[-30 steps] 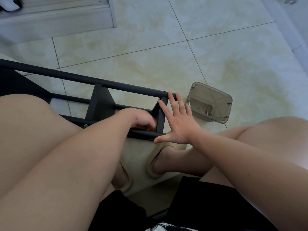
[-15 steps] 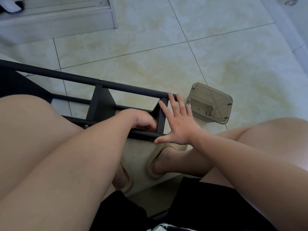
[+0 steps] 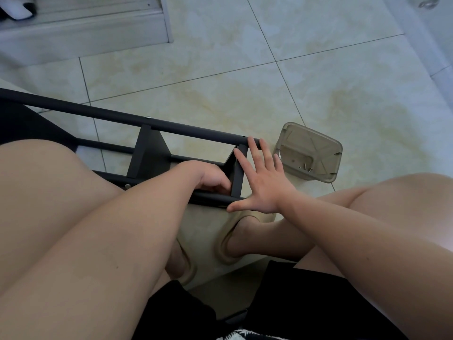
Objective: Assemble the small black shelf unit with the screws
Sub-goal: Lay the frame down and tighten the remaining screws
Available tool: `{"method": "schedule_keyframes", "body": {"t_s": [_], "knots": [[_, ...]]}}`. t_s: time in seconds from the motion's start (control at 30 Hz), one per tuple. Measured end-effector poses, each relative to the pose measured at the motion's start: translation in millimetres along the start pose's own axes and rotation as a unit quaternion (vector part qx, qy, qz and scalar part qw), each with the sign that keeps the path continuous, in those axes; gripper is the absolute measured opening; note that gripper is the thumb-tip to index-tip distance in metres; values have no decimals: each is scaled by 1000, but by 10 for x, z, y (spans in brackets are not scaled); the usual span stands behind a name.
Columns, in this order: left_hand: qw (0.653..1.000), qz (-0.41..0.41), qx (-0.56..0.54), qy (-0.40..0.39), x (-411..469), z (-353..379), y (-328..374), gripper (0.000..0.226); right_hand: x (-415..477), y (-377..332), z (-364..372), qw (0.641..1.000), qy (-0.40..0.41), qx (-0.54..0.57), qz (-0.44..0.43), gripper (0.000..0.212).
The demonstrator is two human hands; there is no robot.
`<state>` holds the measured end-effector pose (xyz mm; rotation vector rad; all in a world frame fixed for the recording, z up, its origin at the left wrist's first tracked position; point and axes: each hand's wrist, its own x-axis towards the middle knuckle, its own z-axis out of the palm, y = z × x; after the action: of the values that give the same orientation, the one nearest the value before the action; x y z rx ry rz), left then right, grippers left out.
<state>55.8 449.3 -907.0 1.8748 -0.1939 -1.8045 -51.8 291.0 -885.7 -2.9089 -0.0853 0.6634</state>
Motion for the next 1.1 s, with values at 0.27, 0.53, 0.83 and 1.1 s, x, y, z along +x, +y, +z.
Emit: {"method": "schedule_keyframes", "body": {"t_s": [0.27,0.53,0.83,1.1], "knots": [[996,38,-77,-19,26,-9,-23,23,-4,1,-2,1000,3,1,-1,136],[1000,-6,-16,-10,37,-15,-26,17,2,-5,-12,1000,-10,-2,3,137],[996,23,-72,-37,15,-18,-39,27,4,1,-18,1000,-14,-4,3,137],[1000,-5,-19,-23,-5,-9,-5,25,1,-6,-26,1000,-21,-3,4,138]]}}
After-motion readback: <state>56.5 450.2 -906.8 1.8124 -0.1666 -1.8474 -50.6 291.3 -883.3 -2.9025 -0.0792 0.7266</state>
